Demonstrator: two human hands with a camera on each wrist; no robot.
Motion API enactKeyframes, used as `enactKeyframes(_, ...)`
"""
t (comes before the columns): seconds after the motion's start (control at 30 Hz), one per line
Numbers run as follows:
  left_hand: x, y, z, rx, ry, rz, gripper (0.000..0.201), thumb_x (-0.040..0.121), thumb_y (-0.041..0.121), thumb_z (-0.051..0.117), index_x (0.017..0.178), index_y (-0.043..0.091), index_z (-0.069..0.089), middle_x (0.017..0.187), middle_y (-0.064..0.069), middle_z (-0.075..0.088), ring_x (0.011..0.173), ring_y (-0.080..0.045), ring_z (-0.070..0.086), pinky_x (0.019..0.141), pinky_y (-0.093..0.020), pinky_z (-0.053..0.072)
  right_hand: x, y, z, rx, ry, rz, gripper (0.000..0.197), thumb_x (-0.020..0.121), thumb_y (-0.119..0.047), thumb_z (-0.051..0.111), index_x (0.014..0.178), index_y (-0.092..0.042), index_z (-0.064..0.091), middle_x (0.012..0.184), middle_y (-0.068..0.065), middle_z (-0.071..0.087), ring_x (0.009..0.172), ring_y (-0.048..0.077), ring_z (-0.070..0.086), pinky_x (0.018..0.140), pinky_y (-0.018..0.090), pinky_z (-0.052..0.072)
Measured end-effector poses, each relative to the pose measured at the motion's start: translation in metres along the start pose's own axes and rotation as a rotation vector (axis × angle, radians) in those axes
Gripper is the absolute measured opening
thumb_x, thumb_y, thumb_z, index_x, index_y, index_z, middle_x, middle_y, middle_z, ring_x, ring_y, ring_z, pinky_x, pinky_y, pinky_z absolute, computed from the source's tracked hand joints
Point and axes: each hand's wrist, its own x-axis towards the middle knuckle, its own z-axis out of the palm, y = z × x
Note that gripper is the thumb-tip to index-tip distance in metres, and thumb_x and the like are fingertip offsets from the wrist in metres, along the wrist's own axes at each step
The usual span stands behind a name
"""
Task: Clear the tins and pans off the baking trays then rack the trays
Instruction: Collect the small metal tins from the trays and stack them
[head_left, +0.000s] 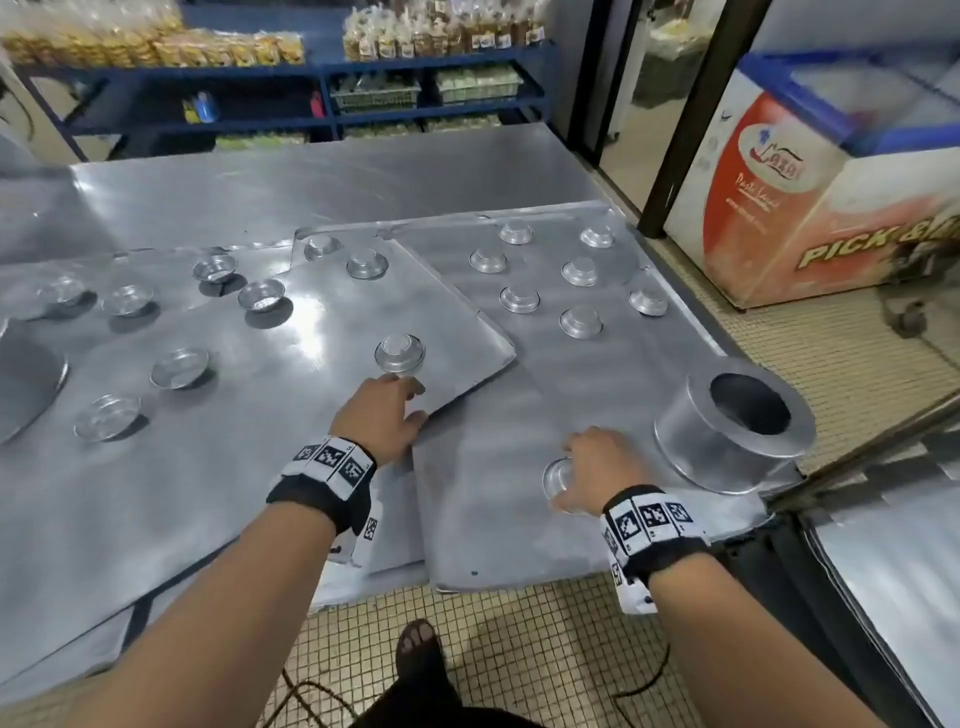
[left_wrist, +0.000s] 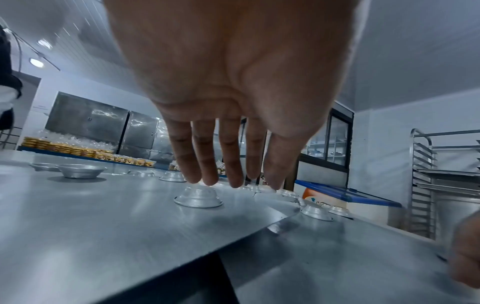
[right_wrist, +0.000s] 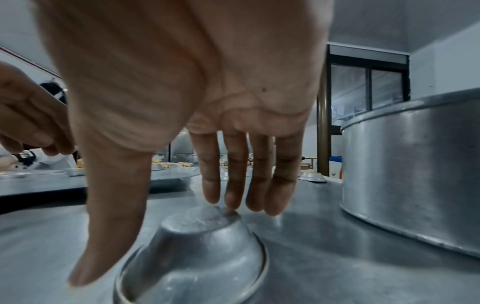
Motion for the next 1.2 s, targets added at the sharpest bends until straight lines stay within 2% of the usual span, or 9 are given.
enactKeyframes(0.13,0.040,-0.016,-0.004,0.026,-0.070,-0.035,0.043,0.094,0.029,0.062,0.136,0.020,0.058,0.132,-0.007,0.060,0.124,-0.031,0.053,0.101,-0.046,0.048,0.009,-0.002,-0.002,0.057,-0.072,0.081,0.072,0.058,-0.040,0.085,0.122,-0.019,0.060,0.121,0.001,0.061,0.114,0.022,0.057,0.095,0.035,0.051)
enactKeyframes(0.23,0.069,-0.026,-0.001,0.070,-0.091,-0.056,0.048,0.093,0.027,0.063,0.139,0.018,0.054,0.136,-0.014,0.053,0.126,-0.036,0.049,0.101,-0.048,0.049,0.014,-0.005,-0.001,0.087,-0.088,0.112,0.067,0.055,-0.035,0.085,0.116,-0.020,0.061,0.116,0.000,0.061,0.106,0.019,0.059,0.090,0.030,0.052)
enactKeyframes(0.33,0.096,-0.033,0.000,0.083,-0.090,-0.095,0.045,0.091,0.030,0.059,0.135,0.020,0.054,0.135,-0.014,0.049,0.124,-0.038,0.048,0.098,-0.047,0.050,0.016,-0.010,-0.005,0.128,-0.108,0.156,0.070,0.049,-0.038,0.091,0.110,-0.021,0.062,0.108,-0.001,0.059,0.098,0.018,0.058,0.083,0.029,0.053)
enactKeyframes(0.4,0.110,-0.034,0.002,0.075,-0.095,-0.118,0.050,0.093,0.036,0.058,0.140,0.020,0.050,0.140,-0.014,0.045,0.130,-0.039,0.044,0.102,-0.049,0.048,0.018,-0.012,-0.007,0.151,-0.107,0.163,0.071,0.046,-0.041,0.093,0.106,-0.021,0.061,0.105,-0.001,0.059,0.095,0.018,0.058,0.083,0.031,0.053)
enactKeyframes(0.5,0.130,-0.036,0.006,0.110,-0.182,-0.131,0.060,0.093,0.038,0.059,0.147,0.018,0.042,0.146,-0.015,0.041,0.133,-0.041,0.042,0.104,-0.051,0.046,0.019,-0.011,-0.007,0.198,-0.100,0.168,0.073,0.042,-0.041,0.094,0.102,-0.023,0.056,0.103,-0.002,0.057,0.096,0.018,0.053,0.085,0.034,0.052)
enactKeyframes(0.6,0.144,-0.037,0.009,0.185,-0.257,-0.115,0.063,0.091,0.039,0.065,0.145,0.014,0.043,0.142,-0.018,0.044,0.129,-0.043,0.045,0.102,-0.050,0.046,0.018,-0.008,-0.006,0.232,-0.095,0.170,0.073,0.042,-0.040,0.095,0.102,-0.025,0.055,0.103,-0.005,0.052,0.099,0.017,0.048,0.084,0.032,0.048)
enactKeyframes(0.8,0.152,-0.039,0.010,0.252,-0.263,-0.111,0.056,0.091,0.040,0.064,0.139,0.017,0.049,0.136,-0.016,0.048,0.124,-0.042,0.045,0.096,-0.045,0.046,0.017,-0.003,-0.005,0.228,-0.115,0.146,0.067,0.050,-0.037,0.093,0.105,-0.022,0.058,0.107,-0.004,0.051,0.102,0.017,0.046,0.090,0.030,0.046)
enactKeyframes(1.0,0.144,-0.027,0.017,0.427,-0.257,0.000,0.043,0.097,0.043,0.052,0.125,0.011,0.051,0.119,-0.013,0.052,0.111,-0.038,0.055,0.076,-0.039,0.044,0.023,0.004,-0.007,0.246,-0.147,0.094,0.065,0.043,-0.045,0.092,0.096,-0.030,0.057,0.104,-0.007,0.051,0.099,0.017,0.051,0.083,0.031,0.050)
enactKeyframes(1.2,0.129,-0.013,-0.001,0.288,-0.158,-0.005,0.041,0.095,0.047,0.048,0.120,0.016,0.053,0.114,-0.009,0.054,0.111,-0.035,0.054,0.083,-0.045,0.051,0.035,0.019,-0.020,0.299,-0.083,-0.019,0.062,0.046,-0.045,0.088,0.097,-0.032,0.055,0.107,-0.005,0.049,0.099,0.016,0.052,0.088,0.029,0.047)
